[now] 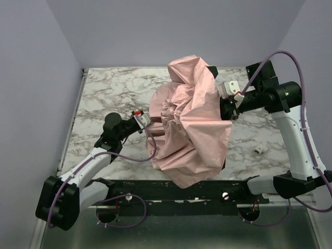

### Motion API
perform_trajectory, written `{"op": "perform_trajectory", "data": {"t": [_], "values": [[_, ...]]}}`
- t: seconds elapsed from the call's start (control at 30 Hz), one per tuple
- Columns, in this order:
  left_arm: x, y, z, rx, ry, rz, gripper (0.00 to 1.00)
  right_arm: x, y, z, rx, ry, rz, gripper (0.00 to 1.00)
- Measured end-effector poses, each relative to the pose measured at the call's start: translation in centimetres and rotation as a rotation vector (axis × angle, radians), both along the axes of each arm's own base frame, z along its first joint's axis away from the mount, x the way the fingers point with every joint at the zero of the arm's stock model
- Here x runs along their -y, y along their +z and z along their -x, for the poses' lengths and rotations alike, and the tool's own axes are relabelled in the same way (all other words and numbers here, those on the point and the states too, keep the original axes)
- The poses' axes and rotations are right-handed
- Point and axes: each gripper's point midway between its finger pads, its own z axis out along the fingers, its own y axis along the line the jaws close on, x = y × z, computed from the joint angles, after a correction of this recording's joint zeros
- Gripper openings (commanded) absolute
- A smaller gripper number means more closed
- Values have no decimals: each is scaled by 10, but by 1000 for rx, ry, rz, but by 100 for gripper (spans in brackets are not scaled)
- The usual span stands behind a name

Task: Put away the umbrella

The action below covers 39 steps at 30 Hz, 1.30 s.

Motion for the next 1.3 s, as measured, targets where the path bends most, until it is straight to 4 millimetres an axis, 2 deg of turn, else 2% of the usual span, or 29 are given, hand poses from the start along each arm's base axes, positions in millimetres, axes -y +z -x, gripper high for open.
{"op": "perform_trajectory", "data": {"t": [0.17,0.37,0.53,0.67,0.87,0.9,0.93,1.03,1.07,1.1,1.17,1.3], "values": [[-4,17,8,42,3,25,0,1,31,0,47,-30,-28,0],[-9,35,25,88,2,76,0,5,49,-14,44,-137,-48,0],[-9,29,25,63,2,77,0,7,77,-24,66,-195,-91,0],[-8,27,25,59,2,74,0,8,102,-21,115,-205,-129,0],[-13,21,14,46,4,54,0,10,116,-8,144,-195,-155,0],[-14,22,11,42,3,57,3,11,116,-6,147,-195,-156,0],[-15,23,7,31,2,66,13,11,117,-5,149,-198,-157,0],[-14,26,0,-13,-31,98,28,15,118,-8,158,-241,-147,0],[-12,26,1,-26,-46,104,34,17,117,-10,162,-261,-141,0],[-8,26,5,-50,-73,114,45,18,116,-13,163,-284,-134,0],[-4,26,11,-94,-109,130,59,22,114,-21,168,-335,-117,0],[-4,28,25,-180,-111,185,74,29,110,-45,162,-438,-81,0]]}}
